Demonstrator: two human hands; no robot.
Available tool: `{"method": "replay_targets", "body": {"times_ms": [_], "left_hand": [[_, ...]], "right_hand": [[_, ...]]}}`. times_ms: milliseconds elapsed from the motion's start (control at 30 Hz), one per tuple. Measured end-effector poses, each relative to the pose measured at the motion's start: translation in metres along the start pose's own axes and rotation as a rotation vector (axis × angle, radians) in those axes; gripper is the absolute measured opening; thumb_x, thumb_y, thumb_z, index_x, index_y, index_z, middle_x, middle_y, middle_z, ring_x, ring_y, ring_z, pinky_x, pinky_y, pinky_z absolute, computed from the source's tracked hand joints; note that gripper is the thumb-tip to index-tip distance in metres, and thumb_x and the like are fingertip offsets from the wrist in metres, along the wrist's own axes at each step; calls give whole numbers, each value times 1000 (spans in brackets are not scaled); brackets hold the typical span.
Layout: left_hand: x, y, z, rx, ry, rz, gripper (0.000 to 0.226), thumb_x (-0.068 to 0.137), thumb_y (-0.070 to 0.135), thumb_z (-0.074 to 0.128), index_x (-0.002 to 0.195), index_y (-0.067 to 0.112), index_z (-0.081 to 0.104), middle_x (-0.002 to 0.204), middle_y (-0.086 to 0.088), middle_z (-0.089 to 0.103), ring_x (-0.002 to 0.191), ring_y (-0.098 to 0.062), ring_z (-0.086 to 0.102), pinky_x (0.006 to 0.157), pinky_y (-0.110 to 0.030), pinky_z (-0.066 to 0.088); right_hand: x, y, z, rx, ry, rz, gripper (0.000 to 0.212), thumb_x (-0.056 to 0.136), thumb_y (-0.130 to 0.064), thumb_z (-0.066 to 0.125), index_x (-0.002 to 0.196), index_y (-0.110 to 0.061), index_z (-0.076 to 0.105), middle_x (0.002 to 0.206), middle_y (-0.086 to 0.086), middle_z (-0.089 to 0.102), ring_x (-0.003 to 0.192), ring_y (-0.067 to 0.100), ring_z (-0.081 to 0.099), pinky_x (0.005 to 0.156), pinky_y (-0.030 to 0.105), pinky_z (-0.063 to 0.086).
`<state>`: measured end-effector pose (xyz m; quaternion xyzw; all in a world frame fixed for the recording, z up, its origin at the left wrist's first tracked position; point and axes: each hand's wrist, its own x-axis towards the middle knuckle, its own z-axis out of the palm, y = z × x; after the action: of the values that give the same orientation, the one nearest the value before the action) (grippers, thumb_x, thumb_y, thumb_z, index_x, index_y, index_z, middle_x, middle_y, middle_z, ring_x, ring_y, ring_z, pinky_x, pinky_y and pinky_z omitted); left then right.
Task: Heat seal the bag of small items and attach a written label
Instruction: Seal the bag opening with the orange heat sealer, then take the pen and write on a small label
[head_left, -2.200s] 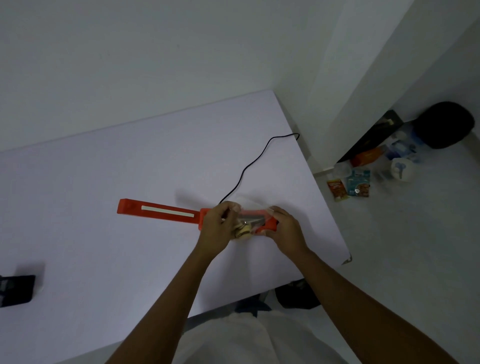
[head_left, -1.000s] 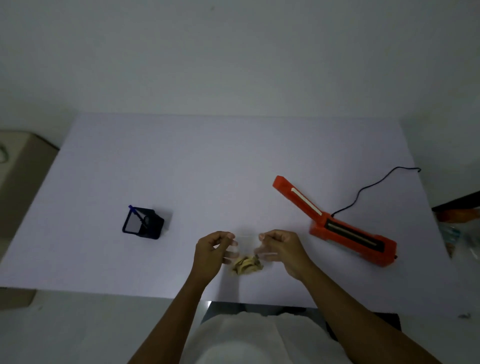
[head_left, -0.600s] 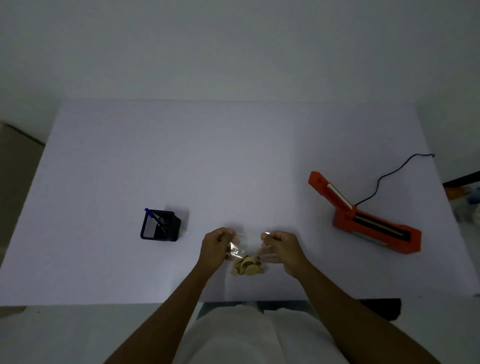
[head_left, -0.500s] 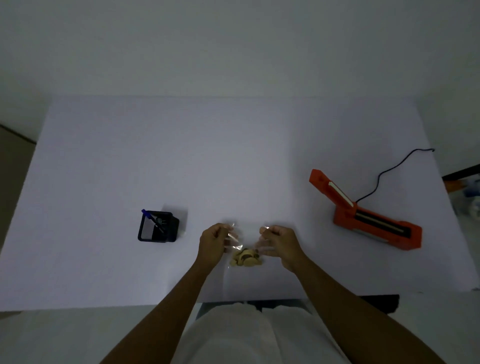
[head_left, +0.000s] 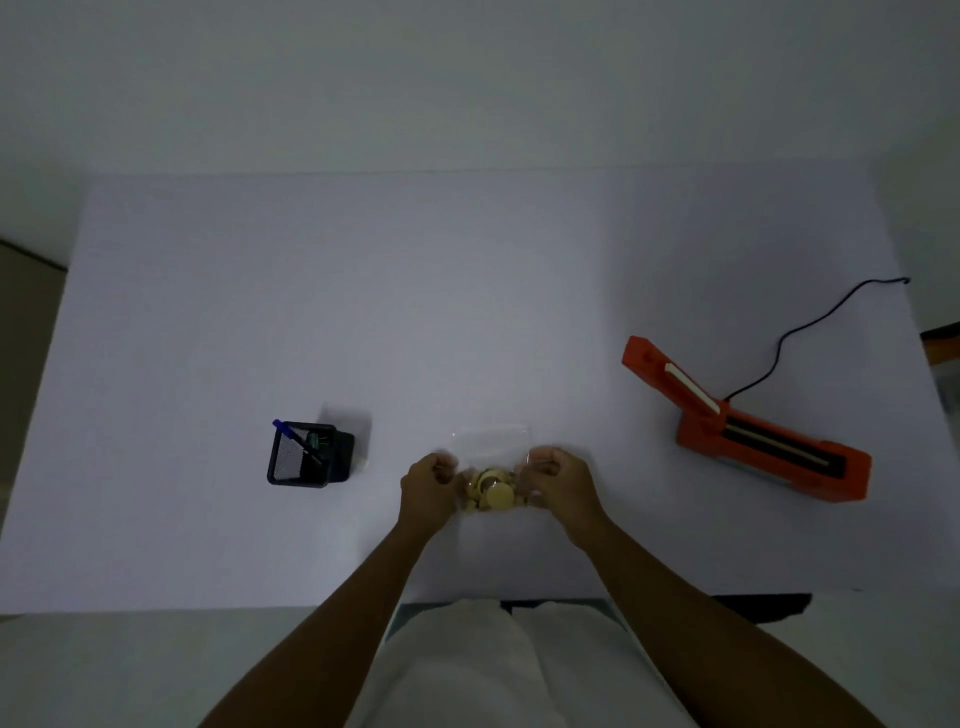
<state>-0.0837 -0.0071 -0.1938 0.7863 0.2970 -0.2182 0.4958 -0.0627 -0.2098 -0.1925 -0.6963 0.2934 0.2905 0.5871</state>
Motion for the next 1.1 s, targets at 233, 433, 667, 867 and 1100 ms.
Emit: {"method": "replay_targets", "body": {"times_ms": [233, 433, 667, 867, 1100], "left_hand": [[1, 3, 9, 101, 48, 39, 20, 77, 30, 79, 85, 19, 64, 77, 2, 66, 73, -21, 65, 67, -35, 59], [-6, 15, -9, 140, 62, 72, 34, 82, 35, 73, 103, 12, 62, 87, 4, 63, 79, -12, 60, 70, -22, 45], [-19, 33, -93, 64, 238, 406, 20, 88, 26, 67, 105, 17, 62, 90, 2, 64, 78, -10, 61, 67, -24, 54], [-10, 10, -186, 77, 415, 391, 23, 90, 22, 64, 112, 18, 59, 94, 2, 64, 76, -11, 60, 68, -22, 52], [11, -38, -237, 178, 279, 288, 22, 92, 21, 61, 110, 10, 68, 92, -5, 71, 71, -14, 63, 68, -26, 51]], "right_hand": [[1, 10, 1, -62, 63, -12, 19, 75, -8, 80, 88, -15, 68, 95, 19, 73, 77, 31, 71, 60, 34, 56], [-6, -6, 4, -173, 197, -113, 13, 82, -15, 78, 87, -13, 65, 85, 7, 70, 78, 26, 68, 67, 31, 57], [-27, -53, 67, -146, 161, -311, 12, 84, -16, 76, 80, -23, 68, 78, 0, 68, 70, 21, 66, 68, 34, 57], [-46, -86, 163, -245, 25, -492, 7, 86, -17, 74, 80, -15, 72, 71, -9, 66, 60, 1, 57, 63, 17, 50], [-56, -101, 248, -541, -64, -584, 12, 89, -19, 70, 91, -11, 78, 84, 4, 75, 67, 10, 64, 68, 23, 54]]}}
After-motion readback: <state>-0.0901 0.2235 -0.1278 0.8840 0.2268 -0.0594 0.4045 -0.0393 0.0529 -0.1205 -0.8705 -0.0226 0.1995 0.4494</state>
